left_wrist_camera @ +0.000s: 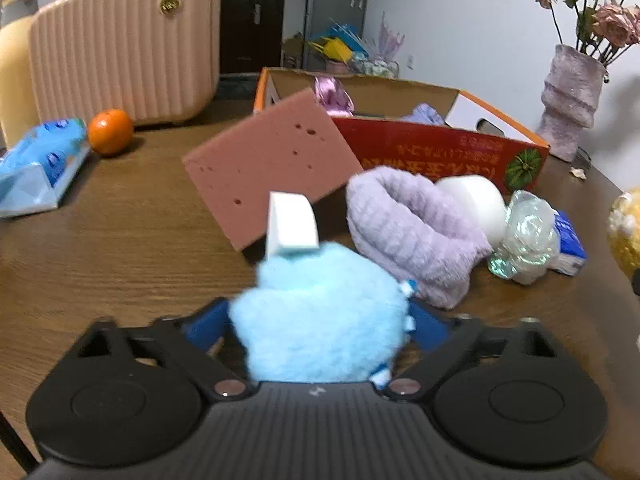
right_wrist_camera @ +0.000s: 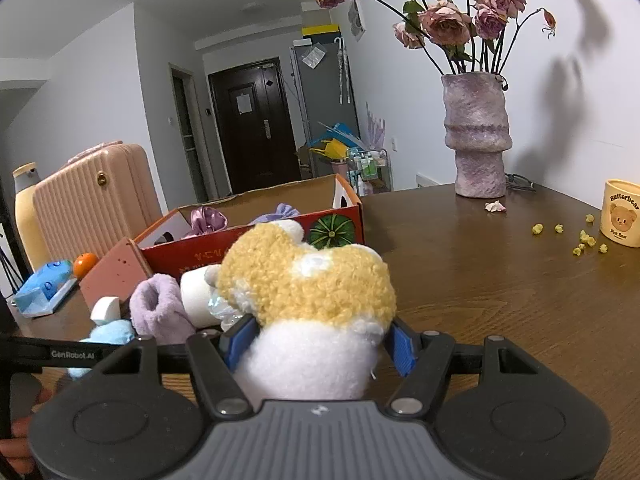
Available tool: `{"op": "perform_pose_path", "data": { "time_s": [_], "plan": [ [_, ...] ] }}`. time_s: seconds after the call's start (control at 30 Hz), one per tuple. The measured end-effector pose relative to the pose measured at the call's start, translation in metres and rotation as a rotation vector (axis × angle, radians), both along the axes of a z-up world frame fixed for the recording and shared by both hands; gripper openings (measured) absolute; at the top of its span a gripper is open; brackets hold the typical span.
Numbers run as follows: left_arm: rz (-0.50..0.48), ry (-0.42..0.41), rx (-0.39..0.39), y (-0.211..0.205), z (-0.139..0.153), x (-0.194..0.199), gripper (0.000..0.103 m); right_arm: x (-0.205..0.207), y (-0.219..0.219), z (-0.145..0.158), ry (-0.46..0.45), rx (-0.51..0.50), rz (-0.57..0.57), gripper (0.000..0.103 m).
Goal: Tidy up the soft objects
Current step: 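Lift the plush sheep with the right tool while the left tool approaches the blue plush, then close the left tool on the light-blue plush while the right tool carries the sheep toward the box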
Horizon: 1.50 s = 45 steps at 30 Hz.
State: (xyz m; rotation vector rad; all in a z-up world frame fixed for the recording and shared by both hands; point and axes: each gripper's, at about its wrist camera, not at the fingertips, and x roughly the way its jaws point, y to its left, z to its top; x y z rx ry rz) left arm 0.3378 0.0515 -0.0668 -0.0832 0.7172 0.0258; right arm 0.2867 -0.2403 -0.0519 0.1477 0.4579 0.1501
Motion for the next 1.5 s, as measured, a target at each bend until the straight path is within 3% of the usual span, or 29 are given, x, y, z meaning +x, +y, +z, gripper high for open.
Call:
{"op": "perform_pose_path", "data": {
  "time_s": [0.3, 1.07, 1.5],
  "plan": [
    [0.032, -0.026, 0.02, 0.0, 0.002, -0.007, 0.082, -0.005, -0.005, 0.004, -0.021, 0.039, 0.02, 0.067],
    [0.032, -0.313, 0.08, -0.029, 0.053, -0.076, 0.082, -0.008, -0.006, 0.008, -0.07, 0.082, 0.038, 0.067],
    [0.037, -0.388, 0.077, -0.04, 0.074, -0.076, 0.082, 0.001, 0.001, 0.032, -0.16, 0.057, 0.061, 0.067]
  ]
}}
